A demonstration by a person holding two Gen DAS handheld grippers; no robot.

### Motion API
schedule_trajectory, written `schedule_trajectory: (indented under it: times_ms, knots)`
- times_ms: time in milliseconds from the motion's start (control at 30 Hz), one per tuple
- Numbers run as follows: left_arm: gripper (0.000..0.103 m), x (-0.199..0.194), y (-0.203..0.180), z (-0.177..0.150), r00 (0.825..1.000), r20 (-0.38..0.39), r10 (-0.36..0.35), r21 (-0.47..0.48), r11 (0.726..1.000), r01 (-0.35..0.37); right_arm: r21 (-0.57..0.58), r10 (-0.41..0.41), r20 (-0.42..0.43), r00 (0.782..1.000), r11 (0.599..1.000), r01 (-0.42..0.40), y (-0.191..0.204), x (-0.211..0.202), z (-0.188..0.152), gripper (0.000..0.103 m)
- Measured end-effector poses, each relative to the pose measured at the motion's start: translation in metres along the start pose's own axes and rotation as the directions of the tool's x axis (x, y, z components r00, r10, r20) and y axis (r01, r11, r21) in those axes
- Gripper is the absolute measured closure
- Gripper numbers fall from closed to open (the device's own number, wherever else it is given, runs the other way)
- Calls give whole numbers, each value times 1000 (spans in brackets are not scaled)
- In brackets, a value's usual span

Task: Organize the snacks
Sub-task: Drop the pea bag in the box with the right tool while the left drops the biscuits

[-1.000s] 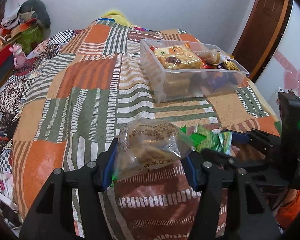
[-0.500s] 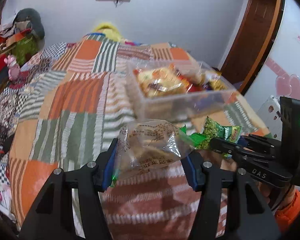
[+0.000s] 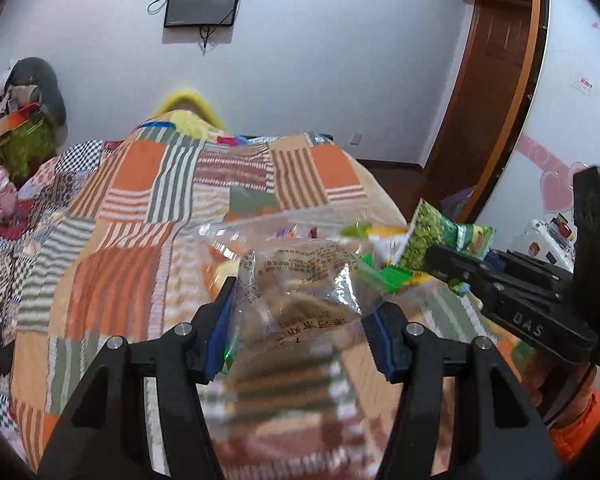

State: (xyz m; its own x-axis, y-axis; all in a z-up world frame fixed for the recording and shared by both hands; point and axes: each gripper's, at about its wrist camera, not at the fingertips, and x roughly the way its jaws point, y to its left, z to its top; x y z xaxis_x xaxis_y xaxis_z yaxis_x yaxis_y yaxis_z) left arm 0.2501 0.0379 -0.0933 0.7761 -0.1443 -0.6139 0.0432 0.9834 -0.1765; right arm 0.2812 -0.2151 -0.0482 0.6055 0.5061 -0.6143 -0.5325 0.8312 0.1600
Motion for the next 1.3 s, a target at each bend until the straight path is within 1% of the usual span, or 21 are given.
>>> schedule_trajectory:
  times_ms: [100, 200, 300, 500, 533, 600, 667, 700, 733, 833, 967, 1033, 1133, 1233, 1300]
  knots:
    - [45, 21, -1, 15, 1000, 8, 20, -2, 1000, -20, 18, -17, 22, 1000, 1000, 16, -10, 10, 15, 81]
    - [45, 44, 3, 30, 999, 0, 41, -14, 999, -41, 30, -24, 20, 1000, 999, 23, -18, 24, 27, 81]
    - [45, 66, 6, 39, 997, -2, 73, -22, 997, -73, 23, -30, -8, 1000, 999, 30, -20, 41, 31, 81]
    - [44, 93, 6, 39, 997, -40, 61, -30, 998, -62, 27, -46, -81, 996, 998, 49, -27, 73, 28, 80]
    - [43, 97, 6, 37, 997, -60, 56, -30, 998, -58, 27, -51, -94, 994, 998, 53, -28, 77, 28, 79]
    - [37, 102, 6, 33, 995, -86, 41, -33, 998, -44, 29, -64, -97, 993, 997, 67, -30, 77, 26, 78]
    - [33, 100, 7, 28, 995, -91, 40, -40, 998, -43, 30, -70, -95, 993, 997, 74, -31, 73, 24, 73]
    - [29, 99, 8, 27, 995, -94, 36, -46, 998, -40, 34, -72, -89, 993, 997, 75, -32, 69, 23, 69]
    - [26, 97, 8, 25, 995, -96, 32, -53, 998, -37, 36, -73, -83, 994, 996, 76, -33, 67, 23, 63]
    - [22, 85, 8, 22, 996, -90, 16, -58, 998, -21, 27, -83, -58, 995, 996, 85, -34, 52, 23, 58]
    - [19, 49, 1, 24, 1000, -30, 1, -34, 999, -2, 12, -80, -6, 997, 997, 80, -30, 21, 29, 56]
    - [14, 31, -4, 25, 1000, -3, -10, -24, 1000, 10, 9, -72, 20, 997, 997, 72, -28, 9, 33, 56]
    - [13, -1, -16, 29, 999, 45, -14, 8, 1000, 14, 5, -45, 67, 997, 999, 45, -24, -21, 36, 56]
    - [13, -38, -26, 33, 994, 109, -12, 31, 999, 9, -11, -29, 125, 992, 999, 30, -15, -56, 40, 56]
    - [13, -69, -32, 35, 985, 170, -8, 34, 999, 2, -21, -24, 160, 987, 999, 28, -9, -74, 41, 56]
